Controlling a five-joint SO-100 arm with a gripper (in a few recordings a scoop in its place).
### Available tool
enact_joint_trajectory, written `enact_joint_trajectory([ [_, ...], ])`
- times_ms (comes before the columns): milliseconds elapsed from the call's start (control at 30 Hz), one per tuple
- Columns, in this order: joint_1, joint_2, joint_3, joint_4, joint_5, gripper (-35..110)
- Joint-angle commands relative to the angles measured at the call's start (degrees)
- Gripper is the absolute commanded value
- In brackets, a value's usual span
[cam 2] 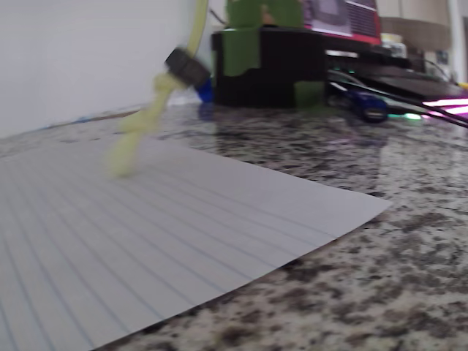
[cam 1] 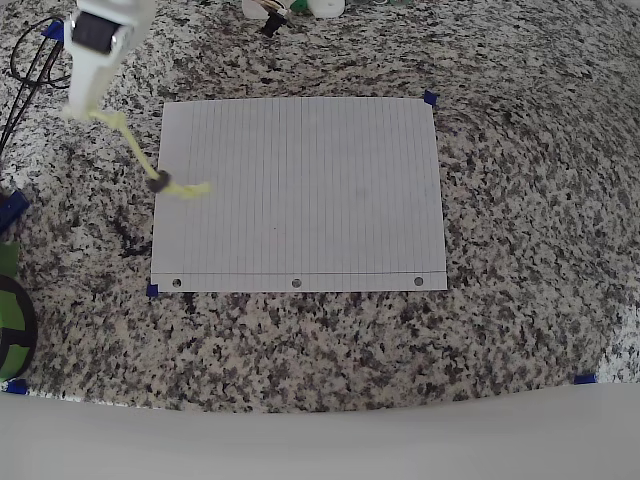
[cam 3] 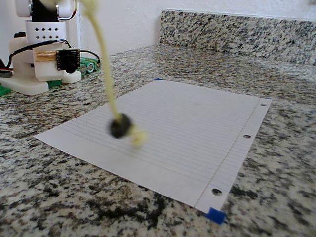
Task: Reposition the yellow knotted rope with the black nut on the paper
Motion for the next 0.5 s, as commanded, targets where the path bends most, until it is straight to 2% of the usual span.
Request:
enact_joint_trajectory([
  [0, 2.99, 7.65, 0.44, 0.0, -0.18, 0],
  [233, 5.54, 19.51, 12.92, -11.6, 13.01, 0],
  [467, -0.18, 28.04, 21.53, -21.88, 31.99, 0],
])
